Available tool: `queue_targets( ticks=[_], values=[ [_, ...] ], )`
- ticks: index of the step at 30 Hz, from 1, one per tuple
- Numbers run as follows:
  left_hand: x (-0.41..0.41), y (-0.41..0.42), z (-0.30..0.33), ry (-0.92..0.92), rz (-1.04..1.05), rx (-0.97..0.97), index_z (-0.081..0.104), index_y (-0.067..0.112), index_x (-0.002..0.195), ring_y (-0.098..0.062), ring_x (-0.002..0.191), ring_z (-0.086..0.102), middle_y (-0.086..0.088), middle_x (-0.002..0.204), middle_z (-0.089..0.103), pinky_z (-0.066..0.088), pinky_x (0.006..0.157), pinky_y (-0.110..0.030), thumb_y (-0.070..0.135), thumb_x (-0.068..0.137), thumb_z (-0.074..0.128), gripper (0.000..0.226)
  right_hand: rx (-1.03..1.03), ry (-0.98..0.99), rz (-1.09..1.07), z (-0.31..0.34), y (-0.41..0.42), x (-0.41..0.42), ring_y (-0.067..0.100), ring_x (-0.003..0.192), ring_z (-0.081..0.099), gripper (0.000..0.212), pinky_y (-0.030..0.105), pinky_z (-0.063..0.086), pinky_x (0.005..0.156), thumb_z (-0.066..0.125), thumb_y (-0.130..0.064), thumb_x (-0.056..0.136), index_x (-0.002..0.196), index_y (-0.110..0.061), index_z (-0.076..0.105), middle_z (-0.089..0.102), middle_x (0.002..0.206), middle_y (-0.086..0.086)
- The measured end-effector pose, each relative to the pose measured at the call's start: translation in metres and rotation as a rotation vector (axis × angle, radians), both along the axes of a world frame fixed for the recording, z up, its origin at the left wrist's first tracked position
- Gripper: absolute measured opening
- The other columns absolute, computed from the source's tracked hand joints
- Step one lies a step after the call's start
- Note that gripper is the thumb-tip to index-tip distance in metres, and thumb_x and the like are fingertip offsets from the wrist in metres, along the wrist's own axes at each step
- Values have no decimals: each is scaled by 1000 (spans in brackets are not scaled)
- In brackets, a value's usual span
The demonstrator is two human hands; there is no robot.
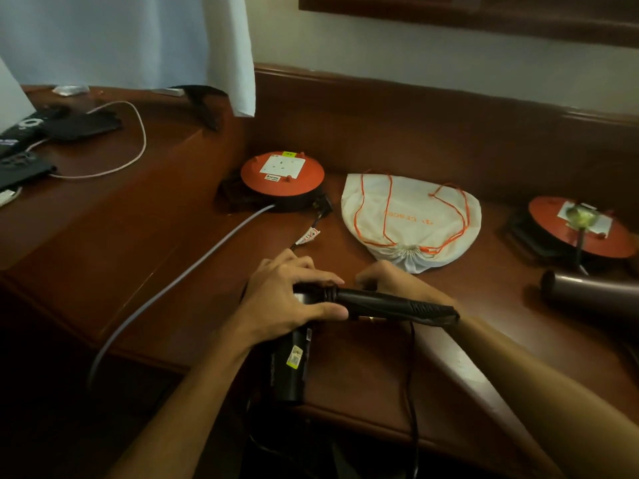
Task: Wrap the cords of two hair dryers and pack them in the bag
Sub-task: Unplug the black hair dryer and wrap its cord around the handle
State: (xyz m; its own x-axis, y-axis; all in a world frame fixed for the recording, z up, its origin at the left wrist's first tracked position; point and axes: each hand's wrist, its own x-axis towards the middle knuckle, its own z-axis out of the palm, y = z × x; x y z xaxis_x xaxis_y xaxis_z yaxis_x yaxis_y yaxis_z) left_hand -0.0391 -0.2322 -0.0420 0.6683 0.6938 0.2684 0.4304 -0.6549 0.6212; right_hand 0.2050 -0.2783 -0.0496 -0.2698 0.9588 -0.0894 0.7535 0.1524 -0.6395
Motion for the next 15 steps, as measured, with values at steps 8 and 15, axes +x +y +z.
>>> queue_targets(
  ticks=[8,15],
  values=[
    [5,1,10,357,-38,128,40,54,143,-3,97,37,20,96,47,33,97,-36,92,66,52,87,-173,1,81,38,18,3,20,65,60,16,33,46,61,66,-15,95,85,-3,70,69,79,20],
    [17,0,22,560,-90,160,17,38,156,-14,118,47,11,122,56,29,103,-37,77,76,62,99,-404,305,24,56,17,4,19,57,33,19,30,29,53,53,-5,95,91,13,56,40,69,11]
  ],
)
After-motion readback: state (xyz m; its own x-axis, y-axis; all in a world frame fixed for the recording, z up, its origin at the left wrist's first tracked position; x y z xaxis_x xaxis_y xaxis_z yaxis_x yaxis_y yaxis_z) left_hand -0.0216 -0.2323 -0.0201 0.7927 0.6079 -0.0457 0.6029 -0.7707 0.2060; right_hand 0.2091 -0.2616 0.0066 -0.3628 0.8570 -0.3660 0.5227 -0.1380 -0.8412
